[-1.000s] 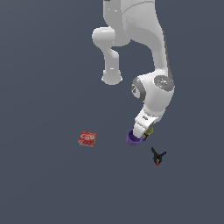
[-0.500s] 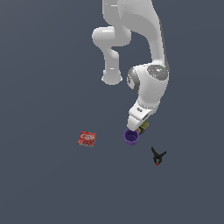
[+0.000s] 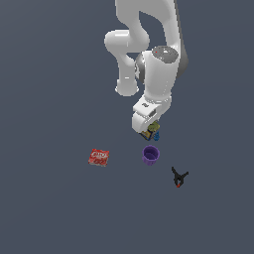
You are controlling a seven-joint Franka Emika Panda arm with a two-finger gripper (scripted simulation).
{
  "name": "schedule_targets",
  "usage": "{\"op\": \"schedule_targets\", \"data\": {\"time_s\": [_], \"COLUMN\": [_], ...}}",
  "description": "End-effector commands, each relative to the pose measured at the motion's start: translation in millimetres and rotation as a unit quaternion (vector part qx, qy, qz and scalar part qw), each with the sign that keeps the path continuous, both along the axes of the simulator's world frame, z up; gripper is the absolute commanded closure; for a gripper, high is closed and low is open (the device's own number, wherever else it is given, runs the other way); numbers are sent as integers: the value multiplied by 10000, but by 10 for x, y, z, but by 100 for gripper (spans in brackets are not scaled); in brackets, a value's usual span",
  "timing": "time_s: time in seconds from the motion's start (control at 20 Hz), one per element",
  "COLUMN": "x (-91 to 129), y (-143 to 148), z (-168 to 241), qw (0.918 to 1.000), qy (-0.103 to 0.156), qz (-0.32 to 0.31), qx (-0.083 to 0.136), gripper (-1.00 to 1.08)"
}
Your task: Pick up a designated object from a clutter of objects.
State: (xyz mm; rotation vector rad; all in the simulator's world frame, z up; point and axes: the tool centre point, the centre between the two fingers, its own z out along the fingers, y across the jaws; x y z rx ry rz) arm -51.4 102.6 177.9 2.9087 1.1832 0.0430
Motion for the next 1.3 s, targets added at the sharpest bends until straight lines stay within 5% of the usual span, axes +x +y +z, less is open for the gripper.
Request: {"op": "schedule_targets", "data": {"time_s": [0.0, 1.25], "x": [-83, -794], "y": [-129, -1298], "z": [188, 1739], "qw": [10000, 9999], "qy": [-4, 122], "qz": [-2, -39], "qx": [6, -33], "gripper": [108, 108]}}
